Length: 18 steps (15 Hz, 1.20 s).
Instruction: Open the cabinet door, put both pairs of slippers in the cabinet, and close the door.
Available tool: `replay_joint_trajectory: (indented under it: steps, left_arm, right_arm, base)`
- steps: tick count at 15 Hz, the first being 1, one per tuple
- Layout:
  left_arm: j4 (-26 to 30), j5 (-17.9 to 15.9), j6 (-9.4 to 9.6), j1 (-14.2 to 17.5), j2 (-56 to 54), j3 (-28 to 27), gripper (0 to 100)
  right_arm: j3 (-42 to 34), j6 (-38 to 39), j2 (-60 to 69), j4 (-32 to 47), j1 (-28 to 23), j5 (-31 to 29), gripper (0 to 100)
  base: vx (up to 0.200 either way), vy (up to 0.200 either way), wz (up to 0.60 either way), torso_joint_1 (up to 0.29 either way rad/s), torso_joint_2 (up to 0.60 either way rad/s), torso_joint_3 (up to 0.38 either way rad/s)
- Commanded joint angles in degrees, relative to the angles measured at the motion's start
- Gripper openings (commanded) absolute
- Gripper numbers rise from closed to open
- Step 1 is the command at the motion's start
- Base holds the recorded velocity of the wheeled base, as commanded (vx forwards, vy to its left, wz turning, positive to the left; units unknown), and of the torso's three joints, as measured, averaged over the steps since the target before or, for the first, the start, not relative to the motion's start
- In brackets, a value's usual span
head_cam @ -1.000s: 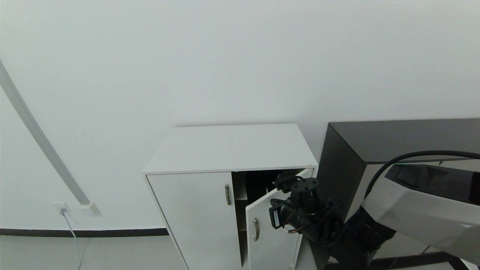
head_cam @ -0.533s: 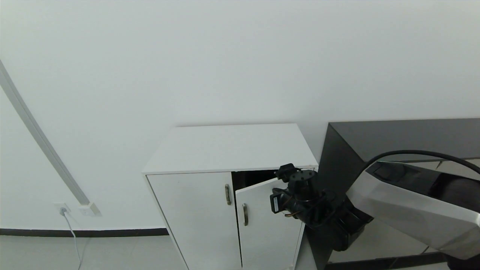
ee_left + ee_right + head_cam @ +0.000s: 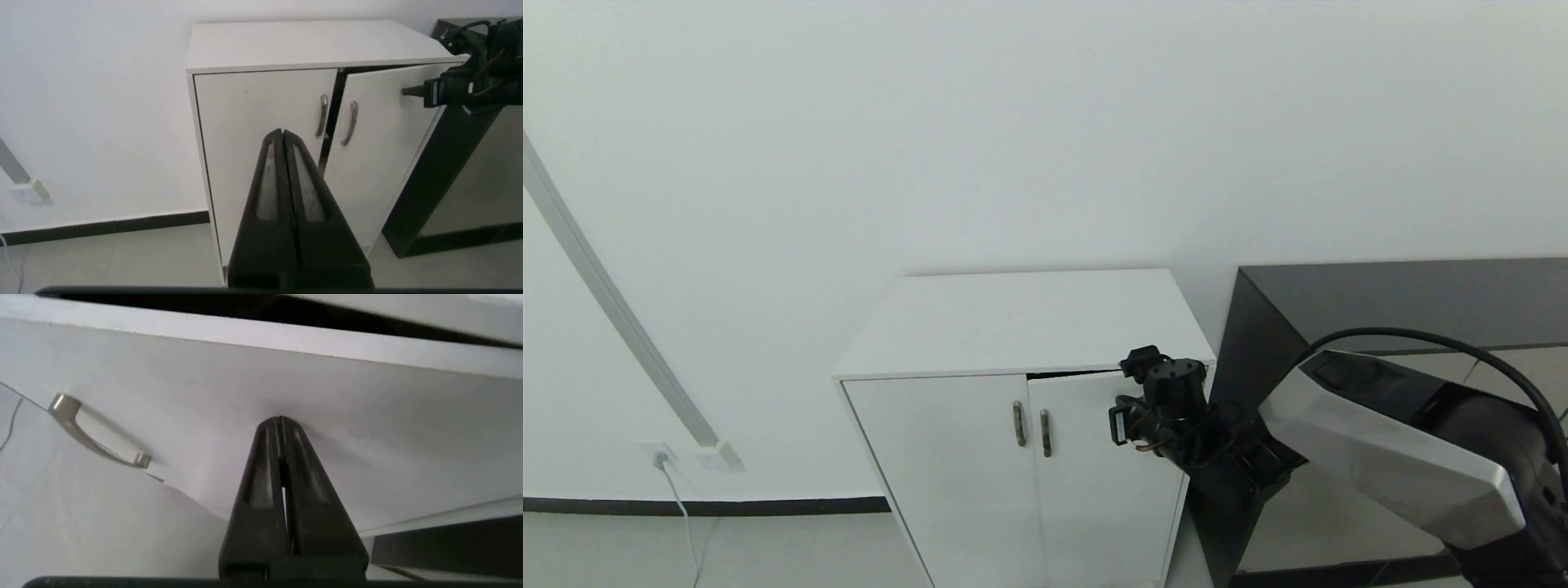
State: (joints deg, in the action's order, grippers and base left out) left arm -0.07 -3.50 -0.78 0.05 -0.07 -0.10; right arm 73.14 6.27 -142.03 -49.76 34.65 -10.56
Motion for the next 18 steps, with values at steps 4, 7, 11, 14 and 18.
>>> replay_joint_trajectory:
  steps: [4, 7, 11, 14, 18]
  left_arm:
    - [-0.01, -0.02, -0.01, 0.04, 0.07, 0.01, 0]
    - [-0.01, -0.02, -0.01, 0.04, 0.07, 0.01, 0]
    - [-0.01, 0.07, -0.10, 0.04, 0.07, 0.01, 0]
    - [-0.01, -0.02, -0.10, 0.04, 0.07, 0.01, 0]
    - [-0.01, -0.02, -0.10, 0.04, 0.07, 0.01, 0]
  right_arm:
    - [4.11, -0.73, -2.28, 2.30, -0.63, 0.01, 0]
    - [5.52, -0.73, -2.64, 3.53, -0.72, 0.01, 0]
    - [5.08, -0.73, -2.20, 3.36, -0.63, -0.17, 0]
    - [-1.07, -0.73, 2.37, 1.60, -0.02, -0.43, 0]
    - [-18.04, -0.73, 13.62, -5.61, -0.10, -3.42, 0]
  base:
    - [0.000, 0.000, 0.00, 0.000, 0.00, 0.000]
    - [0.000, 0.000, 0.00, 0.000, 0.00, 0.000]
    - [0.000, 0.000, 0.00, 0.000, 0.00, 0.000]
    - [0.000, 0.000, 0.00, 0.000, 0.00, 0.000]
    - [0.000, 0.000, 0.00, 0.000, 0.00, 0.000]
